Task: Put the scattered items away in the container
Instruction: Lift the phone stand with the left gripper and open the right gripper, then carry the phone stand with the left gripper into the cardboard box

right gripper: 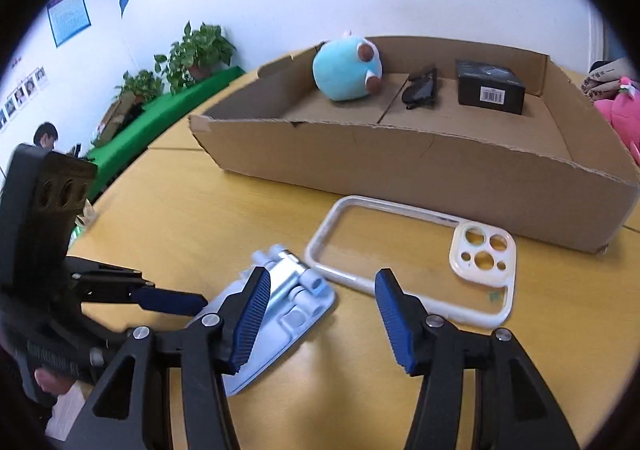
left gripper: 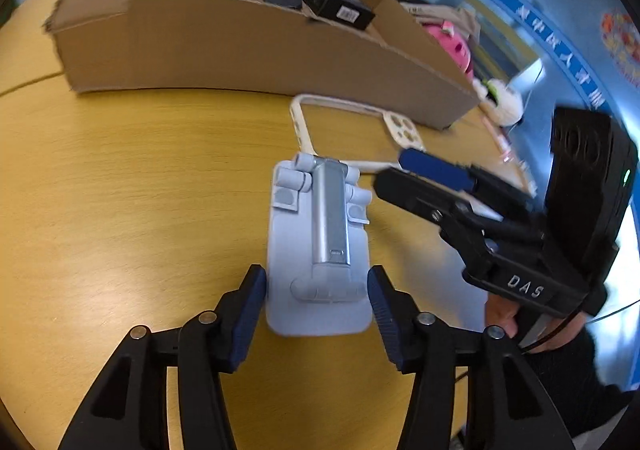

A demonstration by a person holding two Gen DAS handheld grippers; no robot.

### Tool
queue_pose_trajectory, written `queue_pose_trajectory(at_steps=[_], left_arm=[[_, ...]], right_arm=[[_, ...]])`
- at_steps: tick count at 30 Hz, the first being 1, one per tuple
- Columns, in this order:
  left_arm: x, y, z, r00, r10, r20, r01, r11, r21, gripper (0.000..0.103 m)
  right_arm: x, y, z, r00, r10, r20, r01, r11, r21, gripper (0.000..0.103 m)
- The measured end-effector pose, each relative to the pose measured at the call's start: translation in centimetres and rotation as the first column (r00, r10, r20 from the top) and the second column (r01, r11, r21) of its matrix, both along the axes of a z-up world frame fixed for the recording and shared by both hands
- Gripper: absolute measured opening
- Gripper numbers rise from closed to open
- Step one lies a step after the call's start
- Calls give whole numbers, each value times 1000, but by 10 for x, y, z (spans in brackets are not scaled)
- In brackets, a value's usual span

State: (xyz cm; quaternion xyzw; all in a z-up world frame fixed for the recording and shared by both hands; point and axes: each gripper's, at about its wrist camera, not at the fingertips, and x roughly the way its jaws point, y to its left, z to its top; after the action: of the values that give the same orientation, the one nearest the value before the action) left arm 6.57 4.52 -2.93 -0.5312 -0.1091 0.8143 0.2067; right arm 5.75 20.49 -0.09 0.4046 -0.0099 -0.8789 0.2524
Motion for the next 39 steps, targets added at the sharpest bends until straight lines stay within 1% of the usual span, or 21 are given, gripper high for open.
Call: queue_pose_trajectory(at_steps=[2, 4, 5, 8, 10, 12, 17, 18, 19, 21, 26, 28, 33, 39], left_arm=[[-2, 8, 1, 1000, -1, -20, 0, 999, -50, 58], [-1, 17, 1, 1000, -12, -29, 9, 995, -98, 58], [0, 20, 1, 999, -20, -37, 15, 993, -119, 59], [1, 22, 0, 998, -26, -50, 19, 990, -140, 59], [1, 27, 0, 998, -28, -61, 18, 986, -165, 60], [2, 30, -1, 997, -31, -67, 18, 983, -182, 60], [2, 29, -1, 997, -28, -68, 16, 984, -178, 58], [3, 28, 0, 997, -22, -72, 8, 984, -180, 56], [4, 25, 1, 997, -6, -78, -9, 983, -184, 48], [3, 20, 1, 998, -5, -66, -5, 987, -159, 48], [2, 13, 0, 998, 2, -64, -11, 990, -143, 48], [2, 10, 2, 998, 9, -65, -17, 991, -135, 48], [2, 4, 16, 995, 22, -101, -34, 992, -118, 48], [-6, -7, 54, 984, 41, -176, -58, 994, -94, 48]], right_arm=[[-3, -4, -6, 1000, 25, -3, -25, 999, 33, 50], [-3, -8, -14, 998, 63, 10, -64, 996, 58, 36], [-2, -7, -17, 997, 77, 15, -78, 995, 63, 33], [2, -5, -24, 994, 102, 30, -104, 994, 38, 26], [4, -6, -24, 992, 126, 24, -127, 992, 25, 15], [8, -10, -22, 991, 135, 6, -135, 990, 48, 15], [13, -12, -22, 990, 142, -15, -141, 988, 68, 14], [14, -13, -21, 989, 144, -20, -142, 987, 71, 14], [15, -13, -20, 989, 147, -23, -145, 987, 68, 13], [17, -13, -17, 988, 150, -23, -148, 987, 57, 13], [16, -20, -11, 985, 171, -22, -169, 982, 83, 13], [16, -22, -8, 984, 174, -26, -171, 982, 78, 13], [16, -31, 13, 979, 192, -67, -186, 978, 92, 13], [8, -40, 55, 966, 217, -144, -204, 974, 101, 13]])
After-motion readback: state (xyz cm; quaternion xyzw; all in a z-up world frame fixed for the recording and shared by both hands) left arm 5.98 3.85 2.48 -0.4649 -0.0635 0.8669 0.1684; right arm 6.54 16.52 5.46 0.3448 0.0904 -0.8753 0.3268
